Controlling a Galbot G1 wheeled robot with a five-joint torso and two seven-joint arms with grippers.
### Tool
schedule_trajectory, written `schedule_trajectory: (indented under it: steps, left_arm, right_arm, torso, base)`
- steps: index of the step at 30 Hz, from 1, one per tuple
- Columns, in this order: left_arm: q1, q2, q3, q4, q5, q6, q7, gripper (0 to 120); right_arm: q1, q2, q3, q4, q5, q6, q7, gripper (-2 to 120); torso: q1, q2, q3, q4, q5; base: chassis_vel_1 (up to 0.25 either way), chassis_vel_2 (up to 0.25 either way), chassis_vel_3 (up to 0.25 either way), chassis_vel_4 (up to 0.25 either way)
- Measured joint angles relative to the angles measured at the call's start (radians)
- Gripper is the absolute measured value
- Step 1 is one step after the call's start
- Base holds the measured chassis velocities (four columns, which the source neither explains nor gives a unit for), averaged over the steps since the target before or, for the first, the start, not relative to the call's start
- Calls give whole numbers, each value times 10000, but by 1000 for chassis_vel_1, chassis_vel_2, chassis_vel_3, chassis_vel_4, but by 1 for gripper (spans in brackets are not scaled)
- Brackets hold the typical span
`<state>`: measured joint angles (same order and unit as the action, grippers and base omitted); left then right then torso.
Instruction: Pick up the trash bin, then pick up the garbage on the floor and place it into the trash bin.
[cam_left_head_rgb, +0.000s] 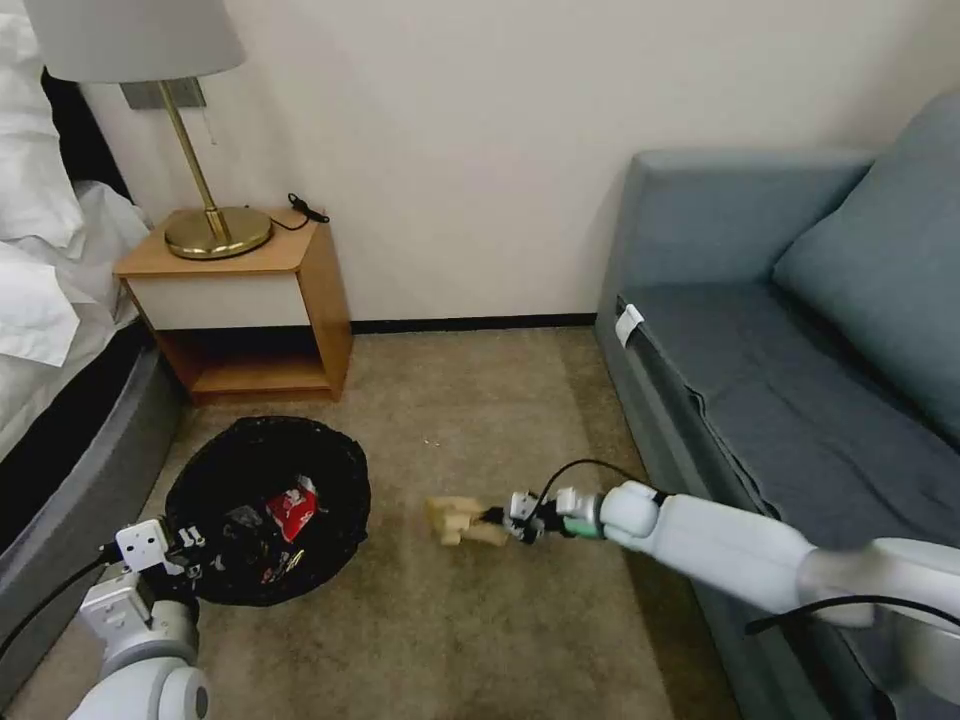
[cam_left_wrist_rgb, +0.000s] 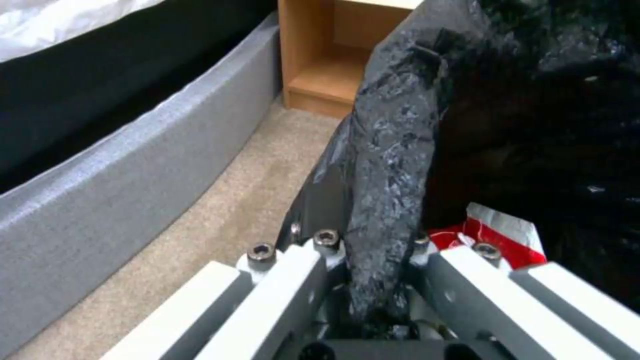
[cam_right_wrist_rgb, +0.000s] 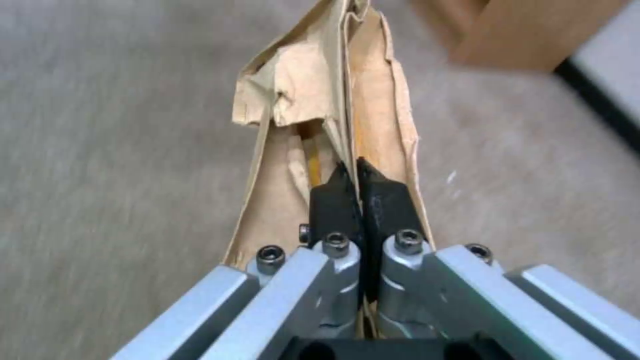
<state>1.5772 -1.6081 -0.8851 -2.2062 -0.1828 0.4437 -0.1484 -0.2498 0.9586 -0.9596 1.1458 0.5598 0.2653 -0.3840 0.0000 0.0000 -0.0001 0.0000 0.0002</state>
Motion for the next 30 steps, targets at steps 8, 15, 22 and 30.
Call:
schedule_trajectory:
  steps: [8,15,22,30]
  left_arm:
    - [-24,0,52,146,70,12,1,1]
    - [-30,0,116,192,97,13,1,1]
    - [-31,0,177,202,119,50,1,1]
    - [6,0,291,247,145,60,-7,1]
  right_arm:
    - [62,-279,1149,634,107,93,-30,0]
    - [155,-431,1562,2398,1202,-175,668,0]
    - [271,-332,1495,3640,2041,-499,1286,0]
    - [486,74,633,5100,3132,-1141,2196,0]
  torso:
    - [0,0,1,0,-2]
    - [0,0,1,1,-3]
    - [0,0,0,0,-3]
    - [0,0,0,0,-4]
  base:
    - [0,0,0,0]
    - [0,0,0,0]
    - [0,0,0,0]
    - [0,0,0,0]
